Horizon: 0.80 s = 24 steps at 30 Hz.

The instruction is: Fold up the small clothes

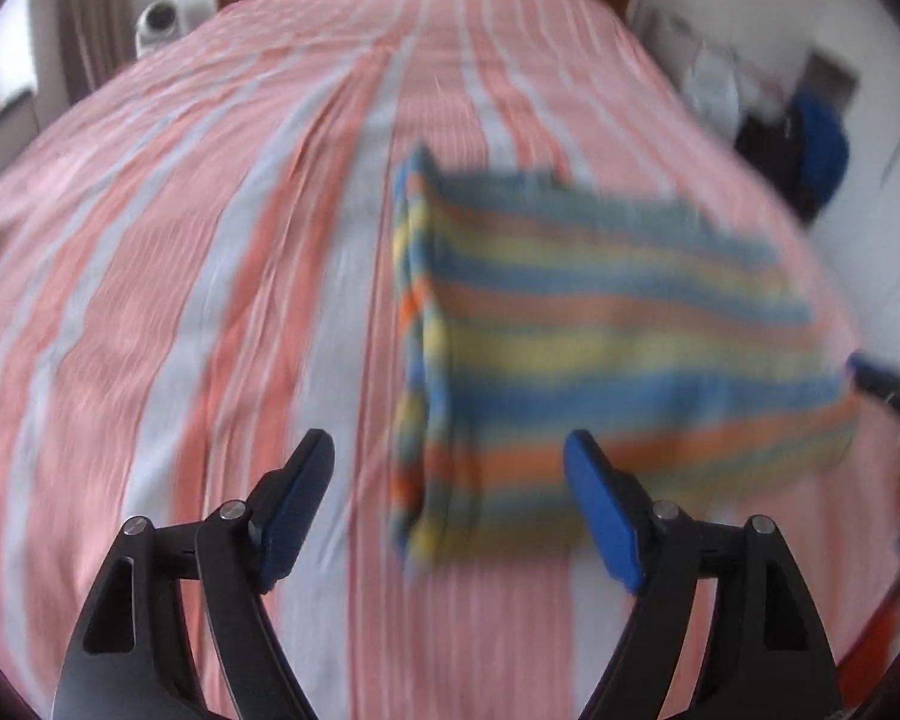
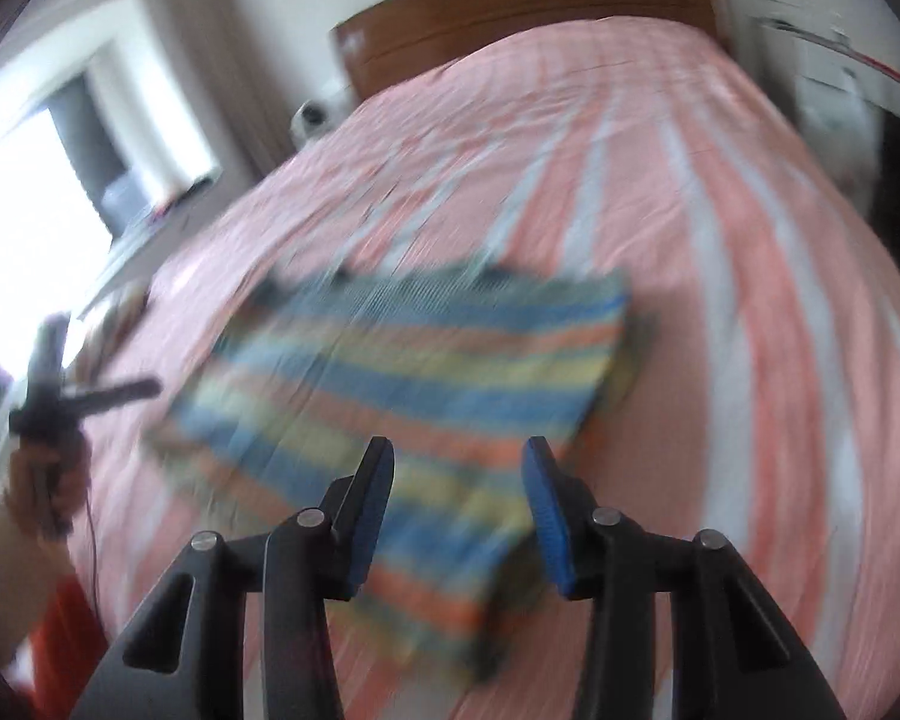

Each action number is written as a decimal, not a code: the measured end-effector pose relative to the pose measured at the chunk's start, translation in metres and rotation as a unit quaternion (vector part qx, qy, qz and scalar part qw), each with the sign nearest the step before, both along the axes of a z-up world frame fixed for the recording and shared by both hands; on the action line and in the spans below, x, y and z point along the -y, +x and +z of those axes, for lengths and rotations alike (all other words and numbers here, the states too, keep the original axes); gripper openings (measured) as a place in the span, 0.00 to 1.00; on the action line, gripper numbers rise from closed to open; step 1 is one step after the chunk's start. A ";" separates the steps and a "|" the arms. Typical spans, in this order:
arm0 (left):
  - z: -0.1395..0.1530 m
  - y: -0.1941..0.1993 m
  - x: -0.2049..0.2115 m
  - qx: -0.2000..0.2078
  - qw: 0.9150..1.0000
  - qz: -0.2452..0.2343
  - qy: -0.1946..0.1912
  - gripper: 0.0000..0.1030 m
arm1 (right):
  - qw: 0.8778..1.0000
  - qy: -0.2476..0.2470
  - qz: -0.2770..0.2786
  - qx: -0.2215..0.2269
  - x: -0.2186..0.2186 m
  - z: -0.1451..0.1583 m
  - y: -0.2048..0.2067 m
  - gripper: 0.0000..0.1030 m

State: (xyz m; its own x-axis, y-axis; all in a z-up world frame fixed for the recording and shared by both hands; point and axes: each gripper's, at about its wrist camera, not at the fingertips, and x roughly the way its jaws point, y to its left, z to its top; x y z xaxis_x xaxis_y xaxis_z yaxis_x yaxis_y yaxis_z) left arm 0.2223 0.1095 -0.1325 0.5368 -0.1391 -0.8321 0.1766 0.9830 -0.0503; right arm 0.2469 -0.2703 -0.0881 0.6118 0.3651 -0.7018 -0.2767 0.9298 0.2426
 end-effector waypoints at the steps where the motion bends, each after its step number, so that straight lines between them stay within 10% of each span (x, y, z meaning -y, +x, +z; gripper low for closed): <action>1: 0.000 -0.007 0.002 0.004 1.000 0.001 0.015 0.78 | 1.000 -0.015 0.009 -0.004 -0.007 -0.006 -0.012 0.44; 8: 0.022 -0.082 0.020 0.054 0.998 -0.023 -0.005 0.89 | 0.998 -0.063 0.013 -0.009 -0.016 -0.024 -0.084 0.51; 24: 0.007 -0.101 0.172 0.073 0.984 -0.158 0.031 0.89 | 0.993 0.019 -0.113 0.014 0.058 -0.025 -0.161 0.62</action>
